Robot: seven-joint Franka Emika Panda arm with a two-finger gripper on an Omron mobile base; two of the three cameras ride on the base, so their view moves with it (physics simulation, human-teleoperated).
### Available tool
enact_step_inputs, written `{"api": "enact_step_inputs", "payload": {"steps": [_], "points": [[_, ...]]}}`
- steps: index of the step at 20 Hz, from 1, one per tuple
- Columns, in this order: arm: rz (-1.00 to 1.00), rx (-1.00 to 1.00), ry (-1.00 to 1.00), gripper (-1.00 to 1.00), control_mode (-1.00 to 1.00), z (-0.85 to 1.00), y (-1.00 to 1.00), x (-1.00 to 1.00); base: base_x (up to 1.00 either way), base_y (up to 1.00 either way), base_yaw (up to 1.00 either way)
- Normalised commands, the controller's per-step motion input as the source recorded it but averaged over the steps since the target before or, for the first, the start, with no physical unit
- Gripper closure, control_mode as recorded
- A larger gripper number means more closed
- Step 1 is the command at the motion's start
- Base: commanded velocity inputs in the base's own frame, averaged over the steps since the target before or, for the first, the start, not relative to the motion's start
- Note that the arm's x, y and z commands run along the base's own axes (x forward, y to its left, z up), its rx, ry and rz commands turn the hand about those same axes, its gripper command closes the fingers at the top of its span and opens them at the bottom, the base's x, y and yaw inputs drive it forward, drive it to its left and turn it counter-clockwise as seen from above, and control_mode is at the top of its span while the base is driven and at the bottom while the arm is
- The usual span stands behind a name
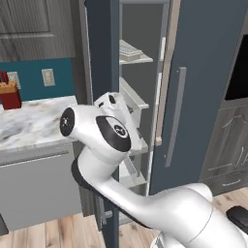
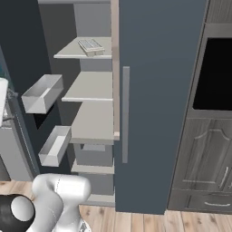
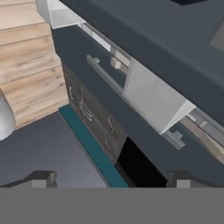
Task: The ice cube tray has been filled with water. Take the tray and place it in the freezer to make ice. Close the freezer door after placing the tray.
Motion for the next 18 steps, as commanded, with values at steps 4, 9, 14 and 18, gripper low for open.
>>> {"api": "enact_step_inputs", "payload": {"steps": [4,9,14,18], "points": [[0.00,-0.05,-0.27,-1.00,-1.00,-0.02,0.35,-0.98,0.00,0.00,0.00],[0.00,-0.05,-0.25,-1.00,-1.00,-0.02,0.44,-0.84,0.00,0.00,0.00],[0.00,-0.02,-0.01,-1.00,-1.00,0.00,0.41,-0.07,0.00,0.00,0.00],[0.00,-0.05,0.00,-1.00,-1.00,-0.10,0.48,0.01,0.00,0.00,0.00]]}}
